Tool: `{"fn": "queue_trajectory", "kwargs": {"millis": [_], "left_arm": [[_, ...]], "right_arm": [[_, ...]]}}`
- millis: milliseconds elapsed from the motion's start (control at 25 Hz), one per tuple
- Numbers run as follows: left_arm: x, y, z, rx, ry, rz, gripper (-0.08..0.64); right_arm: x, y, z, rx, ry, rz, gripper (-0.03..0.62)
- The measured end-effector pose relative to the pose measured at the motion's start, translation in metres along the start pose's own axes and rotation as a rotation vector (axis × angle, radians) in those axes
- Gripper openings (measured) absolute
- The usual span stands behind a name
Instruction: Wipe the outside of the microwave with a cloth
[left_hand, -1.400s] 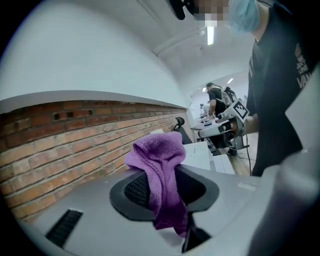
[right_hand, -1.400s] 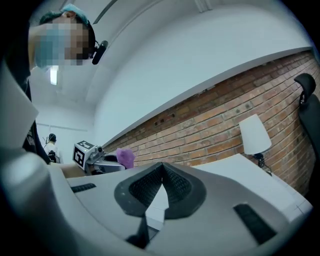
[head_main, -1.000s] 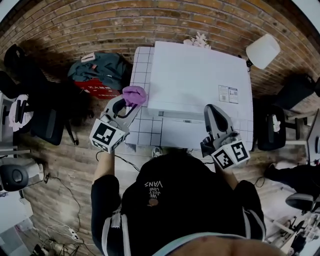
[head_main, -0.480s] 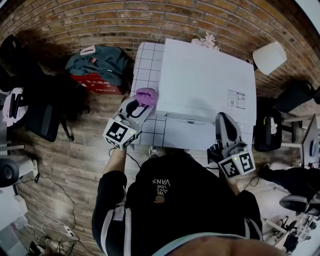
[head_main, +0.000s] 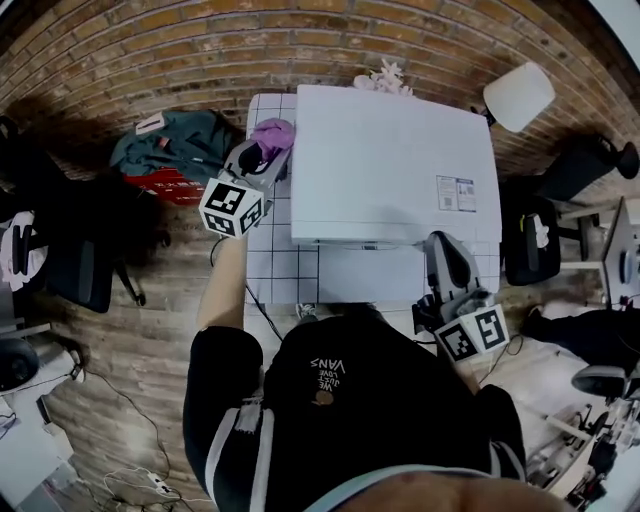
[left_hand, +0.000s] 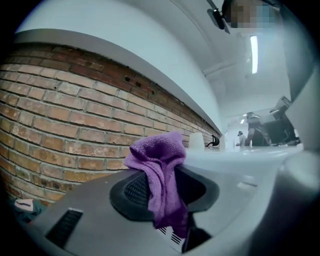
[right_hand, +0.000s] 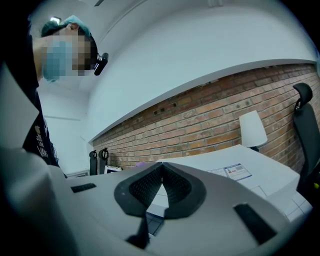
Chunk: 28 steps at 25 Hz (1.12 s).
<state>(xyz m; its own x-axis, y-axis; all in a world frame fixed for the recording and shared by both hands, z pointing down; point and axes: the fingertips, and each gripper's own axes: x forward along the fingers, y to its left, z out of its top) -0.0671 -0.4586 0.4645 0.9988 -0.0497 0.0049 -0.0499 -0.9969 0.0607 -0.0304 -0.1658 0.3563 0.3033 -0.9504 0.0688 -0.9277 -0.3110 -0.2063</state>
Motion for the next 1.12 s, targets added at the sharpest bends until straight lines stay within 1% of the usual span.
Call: {"fn": "queue_trajectory", "kwargs": {"millis": [280, 400, 520, 640, 800, 880, 1120], "left_arm": [[0.056, 0.05, 0.001, -0.034, 0.018, 0.045, 0.132], [0.068, 0.061, 0.001, -0.05, 0.023, 0.058, 0.132], [0.068, 0.063, 0.001, -0.061, 0.012, 0.073, 0.132], [0.055, 0.056, 0.001, -0.063, -0.005, 0.088, 0.132], [0.021, 0.038, -0.004, -0.051, -0.012, 0.088, 0.132], [0.0, 0.027, -0.011, -0.051, -0.007, 0.091, 0.132], [-0.067, -0.02, -0.04, -0.082, -0.008, 0.109, 0.132]], "right_arm": [[0.0, -0.002, 0.002, -0.019, 0.01, -0.013, -0.003], [0.004, 0.002, 0.002, -0.028, 0.017, 0.001, -0.003], [0.01, 0.008, 0.002, -0.033, 0.022, 0.025, -0.003], [0.013, 0.016, 0.0, -0.033, 0.022, 0.051, -0.003], [0.02, 0.03, -0.003, -0.028, 0.019, 0.096, -0.003], [0.025, 0.039, -0.005, -0.027, 0.019, 0.127, -0.003], [0.036, 0.075, -0.02, -0.009, 0.028, 0.232, -0.003]]}}
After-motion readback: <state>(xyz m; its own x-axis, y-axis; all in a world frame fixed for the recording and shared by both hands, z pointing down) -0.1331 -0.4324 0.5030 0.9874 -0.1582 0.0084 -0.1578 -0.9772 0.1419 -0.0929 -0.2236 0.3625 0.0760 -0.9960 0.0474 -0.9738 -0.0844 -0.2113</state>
